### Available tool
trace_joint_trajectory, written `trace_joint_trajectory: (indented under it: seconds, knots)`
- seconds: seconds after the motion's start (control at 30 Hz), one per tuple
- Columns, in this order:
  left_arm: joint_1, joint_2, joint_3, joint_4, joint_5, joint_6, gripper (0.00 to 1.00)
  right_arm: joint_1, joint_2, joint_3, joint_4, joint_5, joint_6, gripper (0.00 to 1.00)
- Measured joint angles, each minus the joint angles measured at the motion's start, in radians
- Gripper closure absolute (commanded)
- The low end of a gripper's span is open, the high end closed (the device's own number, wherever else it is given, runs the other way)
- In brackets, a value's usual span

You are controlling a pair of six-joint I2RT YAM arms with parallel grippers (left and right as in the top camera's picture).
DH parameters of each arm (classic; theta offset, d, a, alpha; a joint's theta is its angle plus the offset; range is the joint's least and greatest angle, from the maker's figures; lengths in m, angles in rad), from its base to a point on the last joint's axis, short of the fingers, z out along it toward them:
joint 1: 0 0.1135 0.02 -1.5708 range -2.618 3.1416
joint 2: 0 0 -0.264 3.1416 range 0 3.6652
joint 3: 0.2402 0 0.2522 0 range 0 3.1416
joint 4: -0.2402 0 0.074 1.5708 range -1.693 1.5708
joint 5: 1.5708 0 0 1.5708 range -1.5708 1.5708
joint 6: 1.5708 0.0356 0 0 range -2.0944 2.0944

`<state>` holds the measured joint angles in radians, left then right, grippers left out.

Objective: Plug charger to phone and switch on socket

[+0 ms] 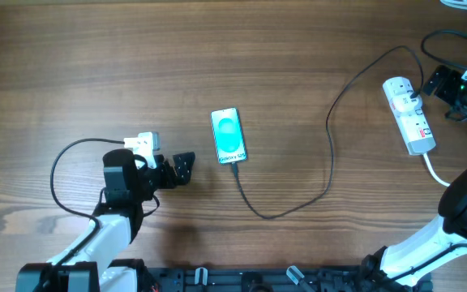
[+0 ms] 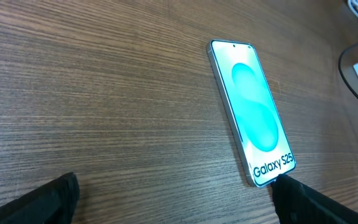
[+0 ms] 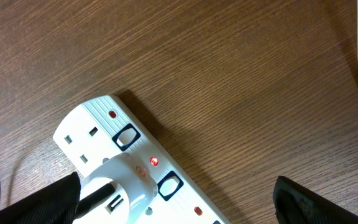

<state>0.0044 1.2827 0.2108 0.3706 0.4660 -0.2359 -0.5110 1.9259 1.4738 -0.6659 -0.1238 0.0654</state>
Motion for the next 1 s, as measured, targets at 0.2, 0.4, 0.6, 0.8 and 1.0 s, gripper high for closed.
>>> trace_joint_trajectory:
  seconds: [0.2,0.4,0.6,0.8,1.0]
  knots:
    - [0.0,-0.01,-0.087,0.121,-0.006,0.0,0.0,0.0,0.0,0.0,0.0,0.0,0.0,0.0]
    - [0.0,-0.097,-0.166,0.161,-0.022,0.0,0.0,0.0,0.0,0.0,0.001,0.0,0.0,0.0]
    - [-0.004,-0.185,-0.199,0.09,-0.041,0.0,0.0,0.0,0.0,0.0,0.001,0.0,0.0,0.0]
    - [-0.016,-0.308,-0.202,-0.053,-0.067,0.0,0.0,0.0,0.0,0.0,0.001,0.0,0.0,0.0]
    - [-0.023,-0.614,-0.204,-0.373,-0.134,0.003,0.0,0.0,0.0,0.0,0.001,-0.003,0.0,0.0]
